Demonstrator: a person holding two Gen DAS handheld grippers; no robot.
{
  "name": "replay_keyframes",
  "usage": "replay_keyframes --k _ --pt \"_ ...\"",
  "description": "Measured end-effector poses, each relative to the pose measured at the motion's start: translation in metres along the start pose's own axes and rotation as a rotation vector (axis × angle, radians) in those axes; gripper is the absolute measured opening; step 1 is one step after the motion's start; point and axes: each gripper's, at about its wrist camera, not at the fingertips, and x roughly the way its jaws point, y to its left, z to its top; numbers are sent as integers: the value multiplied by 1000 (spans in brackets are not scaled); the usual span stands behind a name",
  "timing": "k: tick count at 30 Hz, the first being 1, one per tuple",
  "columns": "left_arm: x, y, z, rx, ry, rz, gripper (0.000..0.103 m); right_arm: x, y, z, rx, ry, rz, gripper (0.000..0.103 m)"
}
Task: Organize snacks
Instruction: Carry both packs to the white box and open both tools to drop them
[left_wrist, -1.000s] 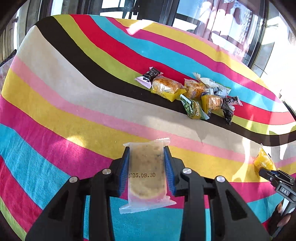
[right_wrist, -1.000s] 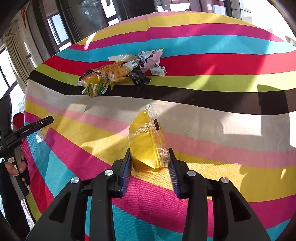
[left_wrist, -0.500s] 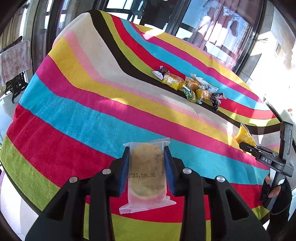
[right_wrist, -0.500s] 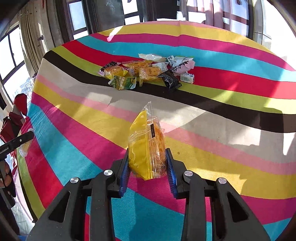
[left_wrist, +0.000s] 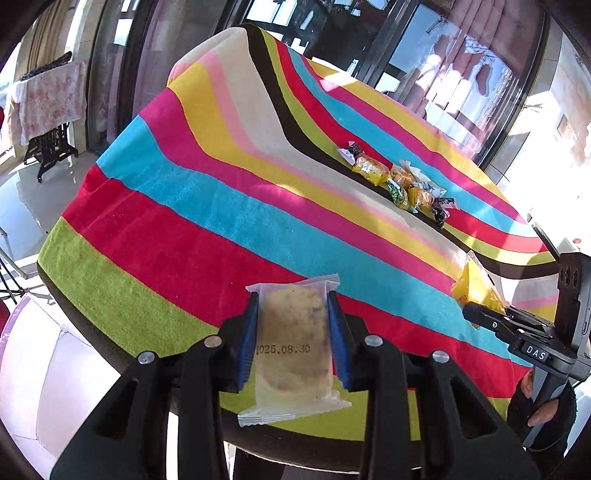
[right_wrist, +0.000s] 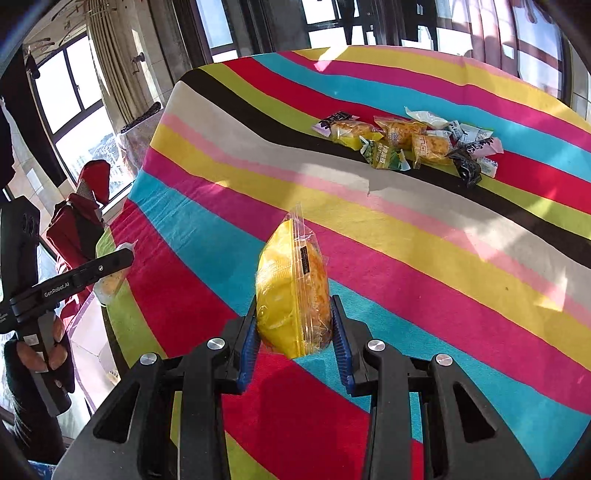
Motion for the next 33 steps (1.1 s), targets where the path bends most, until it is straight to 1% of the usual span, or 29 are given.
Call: replay_keyframes --k 6,10,15,20,23,26,30,33 --pt "-32 32 -8 -54 -38 50 35 9 51 7 -98 8 64 35" --pt "-48 53 -17 -95 -44 81 35 17 84 11 -158 19 111 35" --pt "-65 77 -35 -144 -37 128 35 25 128 8 -249 47 170 35" --pt "-76 115 -59 -227 -11 204 35 26 178 -4 -363 71 265 35" --pt "-77 133 -74 -265 14 250 35 32 206 -16 -431 111 321 35" --pt "-76 145 -86 -293 38 271 35 49 227 -31 -480 174 352 35" --pt "-77 159 -95 -309 54 330 35 76 247 -50 -515 271 393 35" --pt "-79 171 -100 -333 60 368 35 91 257 -61 -540 316 414 36"
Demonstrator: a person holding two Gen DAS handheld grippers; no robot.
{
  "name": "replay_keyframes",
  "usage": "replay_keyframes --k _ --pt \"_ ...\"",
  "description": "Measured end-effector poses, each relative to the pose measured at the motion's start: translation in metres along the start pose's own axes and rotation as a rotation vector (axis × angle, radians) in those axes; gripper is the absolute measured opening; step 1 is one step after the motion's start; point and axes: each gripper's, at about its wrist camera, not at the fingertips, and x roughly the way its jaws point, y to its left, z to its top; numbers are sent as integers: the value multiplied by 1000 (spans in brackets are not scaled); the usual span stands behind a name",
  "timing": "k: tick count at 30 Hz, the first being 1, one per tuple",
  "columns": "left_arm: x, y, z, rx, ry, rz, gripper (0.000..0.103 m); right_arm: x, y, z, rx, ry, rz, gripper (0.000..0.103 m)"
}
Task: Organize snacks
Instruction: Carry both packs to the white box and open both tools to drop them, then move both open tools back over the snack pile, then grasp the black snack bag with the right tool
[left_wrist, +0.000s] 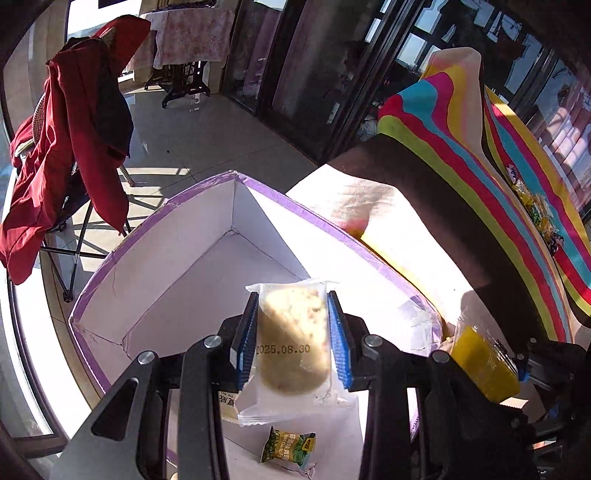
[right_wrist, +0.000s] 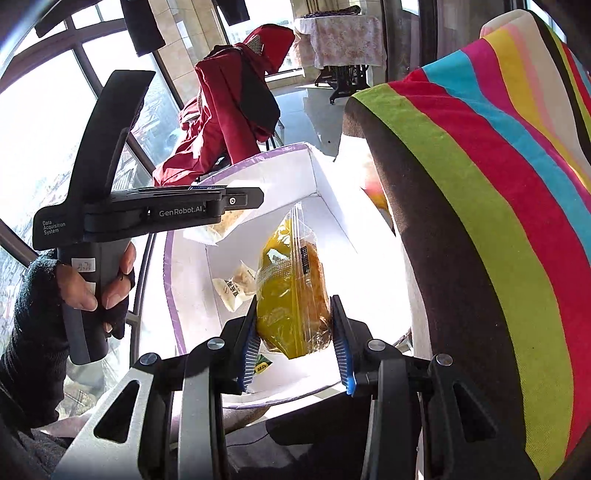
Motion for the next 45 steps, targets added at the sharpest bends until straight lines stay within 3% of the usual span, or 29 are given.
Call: replay_keyframes --k 2,3,4,5,6,11,14,15,16,20,23,26,31,34,38,44,45 --pt "1 7 1 -14 2 44 36 9 4 0 -6 10 45 37" --pt "1 10 2 -22 -4 79 42 12 5 0 -1 7 58 40" --pt "0 13 2 -33 -11 115 52 15 5 0 8 8 64 48" --pt "-1 15 4 -48 -24 149 79 15 5 0 19 10 72 55" --pt "-4 16 5 -60 -44 175 94 13 4 0 29 1 80 61" --pt "-10 4 15 -37 -106 337 101 -18 -3 -6 39 -63 72 61" --pt "-5 -21 26 11 -97 360 101 -48 -13 -13 45 -118 92 62" --pt "-4 -33 29 34 -94 353 101 -61 -14 -19 45 -147 66 76" --pt "-4 -47 32 65 -96 345 101 -76 -18 -24 44 -185 38 89" --pt "-18 -112 41 191 -206 295 101 -141 -32 -49 58 -334 167 88" --pt "-31 -160 51 257 -268 189 101 -184 -54 -72 103 -449 33 88" --pt "-30 -210 57 344 -257 90 101 -213 -104 -104 254 -500 -139 88" --pt "-1 -301 55 515 -154 -79 101 -240 -206 -154 611 -472 -384 88" --pt "27 -356 50 577 -68 -160 101 -248 -255 -174 742 -436 -482 88" --pt "64 -411 50 556 61 -276 101 -250 -297 -178 749 -387 -579 88" --pt "95 -441 47 485 127 -346 101 -250 -348 -175 778 -346 -602 88" --pt "95 -441 45 486 94 -348 101 -249 -354 -173 789 -345 -603 88"
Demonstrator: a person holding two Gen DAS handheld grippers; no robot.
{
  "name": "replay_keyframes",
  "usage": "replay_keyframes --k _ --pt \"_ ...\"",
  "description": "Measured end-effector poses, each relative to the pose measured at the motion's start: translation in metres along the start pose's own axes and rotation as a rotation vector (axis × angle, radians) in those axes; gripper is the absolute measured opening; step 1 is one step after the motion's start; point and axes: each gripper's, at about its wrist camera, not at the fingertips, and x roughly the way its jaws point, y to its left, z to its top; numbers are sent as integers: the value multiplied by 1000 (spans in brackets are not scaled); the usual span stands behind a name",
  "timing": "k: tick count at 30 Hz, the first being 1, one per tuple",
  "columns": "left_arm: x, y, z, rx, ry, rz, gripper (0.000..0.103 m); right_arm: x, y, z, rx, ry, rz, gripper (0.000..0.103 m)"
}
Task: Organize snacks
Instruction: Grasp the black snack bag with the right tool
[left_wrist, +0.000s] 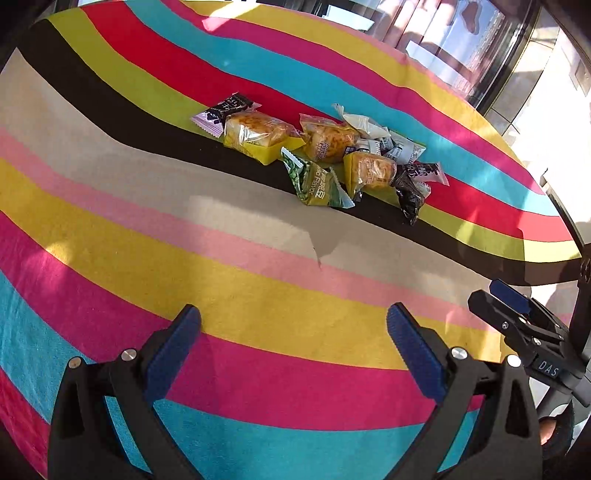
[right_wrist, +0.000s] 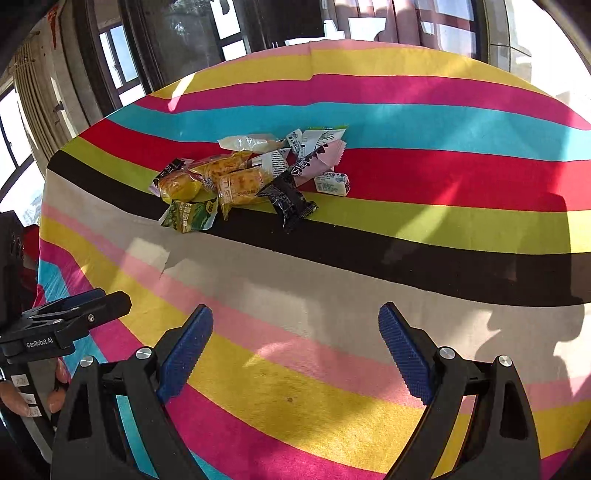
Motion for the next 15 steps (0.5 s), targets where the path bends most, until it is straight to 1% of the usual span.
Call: replay_keyframes --k 2,3,7,12,15 --pt "0 -3 -4 24 -30 15 101 9 -3 9 11 -2 -8 88" --pt "0 -3 -4 30 -29 1 101 15 -4 14 13 -3 -14 88" --pt "-3 1 -5 14 -49 -5 101 37 0 30 -1 13 -47 88" --pt "-4 0 -5 16 -48 -4 101 59 18 45 -76 40 -69 88" --pt "-4 0 -5 15 -49 -5 101 68 26 52 -124 44 -55 87"
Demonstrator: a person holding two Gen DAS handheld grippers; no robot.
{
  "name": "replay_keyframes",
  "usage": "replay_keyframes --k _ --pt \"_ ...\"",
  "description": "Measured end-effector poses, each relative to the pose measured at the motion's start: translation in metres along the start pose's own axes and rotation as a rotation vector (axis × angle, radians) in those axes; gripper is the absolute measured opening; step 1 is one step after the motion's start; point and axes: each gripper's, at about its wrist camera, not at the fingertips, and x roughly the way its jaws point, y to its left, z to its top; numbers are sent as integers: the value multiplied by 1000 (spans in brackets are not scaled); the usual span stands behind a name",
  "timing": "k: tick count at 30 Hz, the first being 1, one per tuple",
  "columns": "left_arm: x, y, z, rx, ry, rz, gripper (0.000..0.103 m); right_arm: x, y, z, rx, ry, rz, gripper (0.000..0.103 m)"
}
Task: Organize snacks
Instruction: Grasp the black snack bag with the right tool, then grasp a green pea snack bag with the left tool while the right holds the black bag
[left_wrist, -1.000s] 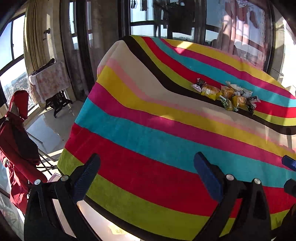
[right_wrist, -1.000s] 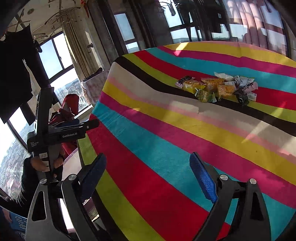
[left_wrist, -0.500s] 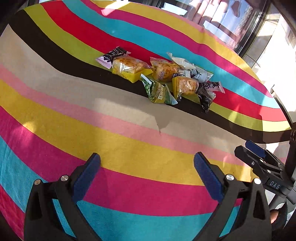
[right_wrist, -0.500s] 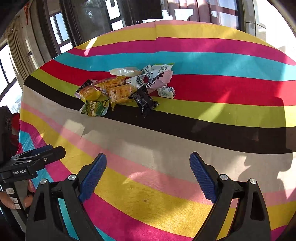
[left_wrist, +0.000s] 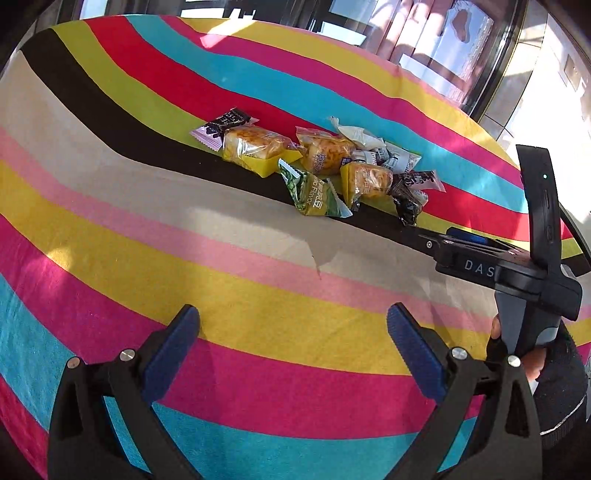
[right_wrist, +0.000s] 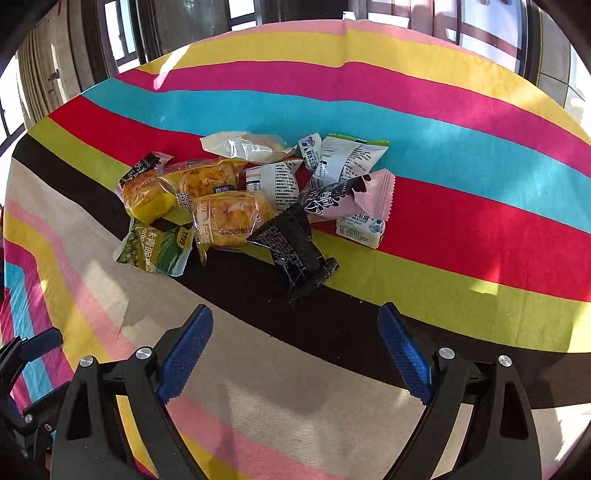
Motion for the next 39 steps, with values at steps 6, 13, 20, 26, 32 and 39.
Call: replay_keyframes --k 6,13,20,26,32,39 --pt "0 0 0 7 3 7 101 19 -2 20 2 15 13 86" --pt "1 -1 0 20 9 20 101 7 -3 10 1 -11 83 29" --pt "5 -6 2 56 35 55 101 -63 -9 -53 2 -62 130 29" --pt "34 -28 27 97 92 135 101 -73 -29 -81 75 -57 147 29" --pt "87 -48 69 117 119 273 101 -74 -30 -80 87 -75 151 29" --pt "87 -48 79 151 52 235 47 -78 -34 -84 101 -100 169 30"
